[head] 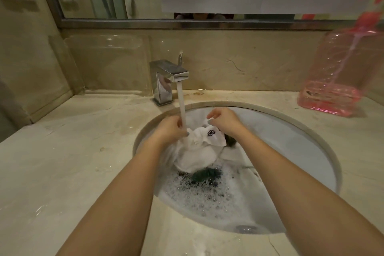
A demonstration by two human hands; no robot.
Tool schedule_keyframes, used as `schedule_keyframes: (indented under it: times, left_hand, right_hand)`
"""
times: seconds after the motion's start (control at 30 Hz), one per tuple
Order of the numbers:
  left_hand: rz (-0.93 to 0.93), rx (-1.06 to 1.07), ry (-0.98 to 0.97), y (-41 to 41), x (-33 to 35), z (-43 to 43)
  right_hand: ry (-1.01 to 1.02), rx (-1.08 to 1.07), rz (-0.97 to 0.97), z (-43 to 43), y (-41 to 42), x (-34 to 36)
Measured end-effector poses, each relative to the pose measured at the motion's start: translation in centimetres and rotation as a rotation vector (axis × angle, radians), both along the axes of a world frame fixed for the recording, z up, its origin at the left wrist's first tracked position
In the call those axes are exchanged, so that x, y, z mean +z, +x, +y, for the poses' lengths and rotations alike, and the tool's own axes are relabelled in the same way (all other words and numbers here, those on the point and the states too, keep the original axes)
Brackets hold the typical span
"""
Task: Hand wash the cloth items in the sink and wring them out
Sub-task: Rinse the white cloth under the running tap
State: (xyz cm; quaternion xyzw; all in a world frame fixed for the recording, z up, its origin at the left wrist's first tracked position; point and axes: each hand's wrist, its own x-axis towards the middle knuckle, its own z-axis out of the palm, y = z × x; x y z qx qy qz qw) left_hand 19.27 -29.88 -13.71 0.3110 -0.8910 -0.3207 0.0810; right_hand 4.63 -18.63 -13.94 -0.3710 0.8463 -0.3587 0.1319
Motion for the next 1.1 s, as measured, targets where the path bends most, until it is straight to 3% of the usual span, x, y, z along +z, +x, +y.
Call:
schedule_keyframes:
  times: [0.1, 0.17, 0.27, 0.33, 0.5, 0.63, 0.73, 0.87, 0.93, 1.03, 1.1]
  left_hand:
    - [-0.286, -0.064, 0.053, 0.2, -1.2, -0.5]
    - [-0.362, -0.065, 0.037, 0.2, -1.8, -0.5]
    - [-0.349, -0.054, 0.011, -0.1, -2.5, -0.3]
    - [-0.337, -0.051, -0.028, -0.2, -2.7, 0.0]
    - [-0.228, -0.073, 0.053, -0.7, -2.6, -0.1]
    - [-0.2, -0.165, 0.153, -0.7, -1.4, -0.2]
    - [-0.011, -0.147, 0.28, -0.2, 0.1, -0.5]
    - [0.449, 0.017, 0.385, 0.6, 1.7, -0.8]
    - [0.638, 0.104, 0.237, 0.6, 2.1, -1.0]
    - [0.678, 0.111, 0.025, 0.4, 2.2, -0.7]
    - [0.69, 0.08, -0.011, 0.2, 2.5, -0.1]
  right_hand:
    - [0.273, 0.209, 0.003, 0.1, 0.1, -0.7]
    - [0.446, 0.228, 0.095, 0.1, 0.4, -1.6]
    - [0.407, 0.153, 0.153, 0.3, 0.2, -2.5]
    - [0.224, 0.094, 0.024, 0.7, -0.3, -2.3]
    - [-0.461, -0.073, -0.616, 0.5, -1.0, 1.6]
    - [-0.762, -0.229, -0.739, 0.1, -1.2, 3.2]
    - [-0.866, -0.353, -0.659, 1.2, -2.3, 3.1]
    - [-0.763, -0.252, -0.581, 1.0, -2.1, 3.1]
    - [-0.591, -0.203, -0.467, 0.5, -1.3, 3.2]
    - [-0.402, -0.126, -0.299, 0.4, 0.0, 3.5]
    - [-0.351, 0.023, -0.325, 0.6, 0.6, 4.0]
